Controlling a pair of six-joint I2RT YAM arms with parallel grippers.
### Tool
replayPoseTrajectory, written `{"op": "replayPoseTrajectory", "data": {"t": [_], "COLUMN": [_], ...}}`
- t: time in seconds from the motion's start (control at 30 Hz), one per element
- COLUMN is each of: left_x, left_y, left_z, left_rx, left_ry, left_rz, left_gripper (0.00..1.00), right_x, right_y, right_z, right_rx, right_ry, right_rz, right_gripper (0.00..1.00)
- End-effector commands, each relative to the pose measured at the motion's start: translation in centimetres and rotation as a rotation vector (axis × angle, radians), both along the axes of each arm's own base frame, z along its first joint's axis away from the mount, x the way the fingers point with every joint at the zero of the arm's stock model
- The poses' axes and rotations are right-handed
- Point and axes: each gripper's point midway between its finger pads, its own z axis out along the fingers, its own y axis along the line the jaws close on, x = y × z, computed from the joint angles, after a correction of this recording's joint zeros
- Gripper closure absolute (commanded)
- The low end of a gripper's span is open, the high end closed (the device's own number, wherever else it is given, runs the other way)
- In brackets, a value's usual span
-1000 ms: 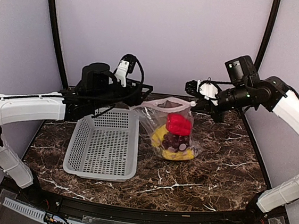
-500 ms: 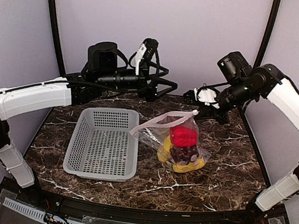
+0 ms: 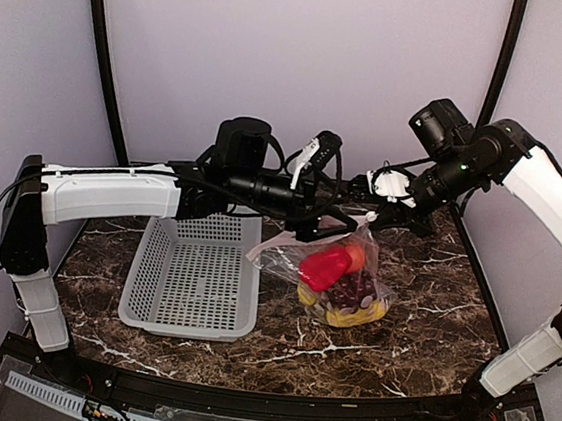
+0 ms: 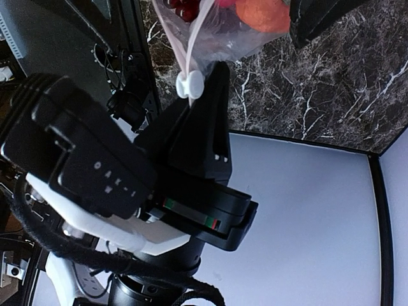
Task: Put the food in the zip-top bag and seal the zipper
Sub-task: Pass from the right arm to the left
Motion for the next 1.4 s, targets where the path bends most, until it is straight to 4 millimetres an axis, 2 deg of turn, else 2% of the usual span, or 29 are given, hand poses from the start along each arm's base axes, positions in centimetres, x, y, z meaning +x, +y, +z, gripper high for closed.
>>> {"op": "replayPoseTrajectory", "data": {"t": [0.0, 0.2, 0.37, 0.57, 0.67, 0.77, 0.8, 0.9, 1.03, 1.23, 1.37], "left_x": [-1.1, -1.3, -2.3, -2.3, -2.0, -1.6, -1.6, -1.4, -1.0, -0.4, -0.1], "left_y": [0.0, -0.7, -1.7, -2.2, -2.4, -2.6, -2.6, -2.6, -2.7, -2.4, -2.4], "left_z": [1.2, -1.0, -2.0, -2.2, -1.9, -1.3, -1.5, -1.0, -1.2, -1.5, -1.7], "left_rx": [0.001, 0.053, 0.097, 0.100, 0.074, 0.038, 0.037, 0.004, -0.005, -0.004, -0.007], "left_ry": [0.014, 0.022, -0.004, 0.002, -0.003, -0.007, 0.006, 0.006, 0.010, 0.019, 0.029], "left_rz": [-0.051, -0.069, -0.099, -0.111, -0.094, -0.072, -0.067, -0.059, -0.045, -0.017, -0.010], "left_gripper": [0.14, 0.31, 0.34, 0.62, 0.77, 0.87, 0.88, 0.91, 0.96, 0.98, 0.98], "right_x": [0.5, 0.7, 0.9, 0.8, 0.2, -0.5, -0.8, -1.6, -1.6, -1.0, -0.9], "right_y": [0.4, 0.8, 0.7, 0.4, 0.3, 0.2, 0.0, 0.1, -0.1, -0.8, -1.1], "right_z": [1.2, 1.9, 1.9, 1.8, 1.9, 2.0, 2.2, 2.2, 2.1, 2.5, 2.8], "right_rx": [0.030, 0.063, 0.071, 0.087, 0.128, 0.206, 0.242, 0.331, 0.398, 0.454, 0.475], "right_ry": [-0.024, -0.022, -0.016, 0.001, 0.034, 0.099, 0.128, 0.238, 0.326, 0.366, 0.369], "right_rz": [-0.024, -0.036, -0.055, -0.063, -0.054, -0.054, -0.054, -0.051, -0.080, -0.117, -0.127], "right_gripper": [1.00, 1.00, 1.00, 0.98, 0.89, 0.77, 0.72, 0.68, 0.68, 0.68, 0.74]}}
